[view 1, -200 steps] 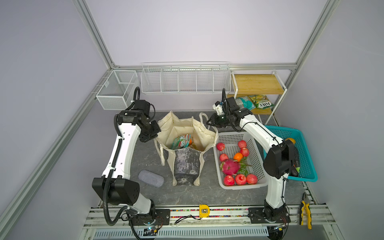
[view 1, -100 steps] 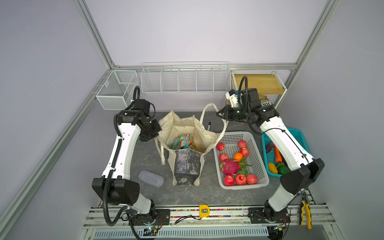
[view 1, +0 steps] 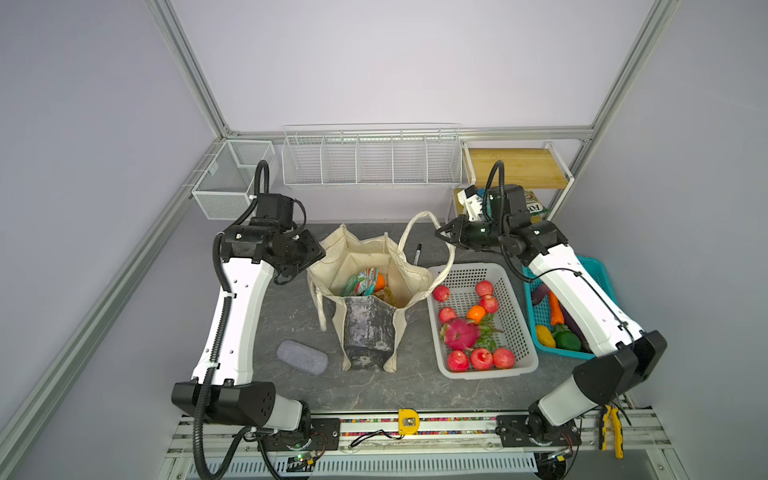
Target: Place the food into the grocery bag and tie it
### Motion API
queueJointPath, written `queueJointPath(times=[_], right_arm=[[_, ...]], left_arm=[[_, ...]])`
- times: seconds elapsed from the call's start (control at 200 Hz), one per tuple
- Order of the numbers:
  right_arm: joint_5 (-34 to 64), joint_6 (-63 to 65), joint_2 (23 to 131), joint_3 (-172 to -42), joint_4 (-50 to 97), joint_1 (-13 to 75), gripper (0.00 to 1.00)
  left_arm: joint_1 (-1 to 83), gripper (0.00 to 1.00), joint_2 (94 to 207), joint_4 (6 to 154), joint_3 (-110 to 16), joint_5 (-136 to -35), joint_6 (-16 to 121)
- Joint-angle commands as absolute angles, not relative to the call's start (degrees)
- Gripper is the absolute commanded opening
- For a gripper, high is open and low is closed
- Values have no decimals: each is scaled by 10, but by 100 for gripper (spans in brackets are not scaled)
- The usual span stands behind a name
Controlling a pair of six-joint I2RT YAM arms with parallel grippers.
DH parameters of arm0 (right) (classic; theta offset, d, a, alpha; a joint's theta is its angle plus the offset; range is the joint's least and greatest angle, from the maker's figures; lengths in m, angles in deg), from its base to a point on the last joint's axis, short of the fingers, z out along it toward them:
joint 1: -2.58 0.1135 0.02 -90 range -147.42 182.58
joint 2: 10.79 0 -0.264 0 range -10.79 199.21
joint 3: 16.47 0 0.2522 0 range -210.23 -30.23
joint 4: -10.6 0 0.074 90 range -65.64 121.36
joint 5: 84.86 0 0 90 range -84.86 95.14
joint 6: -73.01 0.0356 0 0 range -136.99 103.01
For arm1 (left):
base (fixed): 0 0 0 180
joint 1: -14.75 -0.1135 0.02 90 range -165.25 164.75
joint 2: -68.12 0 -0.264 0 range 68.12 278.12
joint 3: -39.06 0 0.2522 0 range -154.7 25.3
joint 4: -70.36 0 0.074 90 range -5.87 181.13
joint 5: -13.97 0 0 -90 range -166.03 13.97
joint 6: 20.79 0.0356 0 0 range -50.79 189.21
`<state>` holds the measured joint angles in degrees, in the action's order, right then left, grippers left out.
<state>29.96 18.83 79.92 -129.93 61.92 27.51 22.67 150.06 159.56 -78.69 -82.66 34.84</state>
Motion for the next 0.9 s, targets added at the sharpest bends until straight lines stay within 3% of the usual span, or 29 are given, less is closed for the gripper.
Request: queueJointPath(times=[0.0,0.17,0.405,0.66,0.895], right_arm=[[295,200,763,-1289,592,273,7],[287,202,748,-1280,587,270,7],[277,196,724,-1266,591,256,7],[295,193,711,-1246,591,246,7],[297,194,701,-1238,589,239,7]], left_arm=[[227,58,1474,1640,-807,-743,317],[190,57,1382,1639,-729,-662,236],[52,48,1249,1573,-522,-780,184],[45,47,1169,1332,-280,-947,133],[45,50,1124,1248,-173,-987,133]])
